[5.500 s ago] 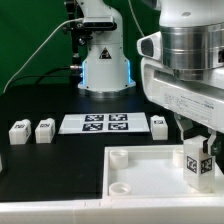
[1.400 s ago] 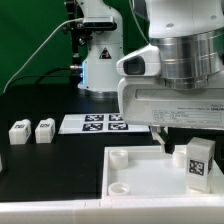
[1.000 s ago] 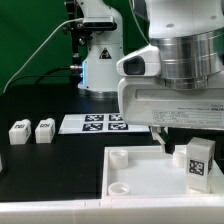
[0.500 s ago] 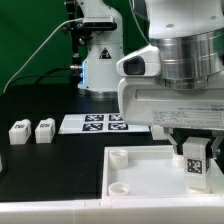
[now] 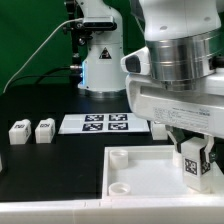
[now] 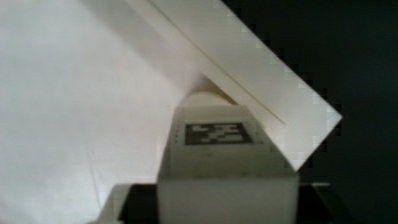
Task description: Assemble one leg
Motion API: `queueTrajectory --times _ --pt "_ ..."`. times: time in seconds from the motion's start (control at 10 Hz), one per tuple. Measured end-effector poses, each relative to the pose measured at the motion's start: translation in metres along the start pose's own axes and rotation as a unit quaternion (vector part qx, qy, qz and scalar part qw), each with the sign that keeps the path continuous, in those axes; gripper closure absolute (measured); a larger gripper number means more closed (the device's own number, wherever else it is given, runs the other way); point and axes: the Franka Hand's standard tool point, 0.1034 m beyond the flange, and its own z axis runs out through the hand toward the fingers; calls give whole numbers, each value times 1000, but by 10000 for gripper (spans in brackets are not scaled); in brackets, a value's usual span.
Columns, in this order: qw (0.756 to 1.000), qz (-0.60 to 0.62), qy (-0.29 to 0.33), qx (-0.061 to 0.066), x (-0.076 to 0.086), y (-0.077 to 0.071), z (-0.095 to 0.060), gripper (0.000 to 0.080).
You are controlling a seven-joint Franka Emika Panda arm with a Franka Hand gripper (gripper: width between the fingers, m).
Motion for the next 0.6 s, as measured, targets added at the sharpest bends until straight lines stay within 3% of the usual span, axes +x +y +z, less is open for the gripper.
queueTrajectory --times 0.2,0.4,0.5,0.6 --pt "982 186 -14 23 -3 1 1 508" --pt "965 263 -13 22 -6 0 1 507" --pt "967 253 -13 22 -6 1 2 507" --pt "968 251 -13 21 -6 1 2 446"
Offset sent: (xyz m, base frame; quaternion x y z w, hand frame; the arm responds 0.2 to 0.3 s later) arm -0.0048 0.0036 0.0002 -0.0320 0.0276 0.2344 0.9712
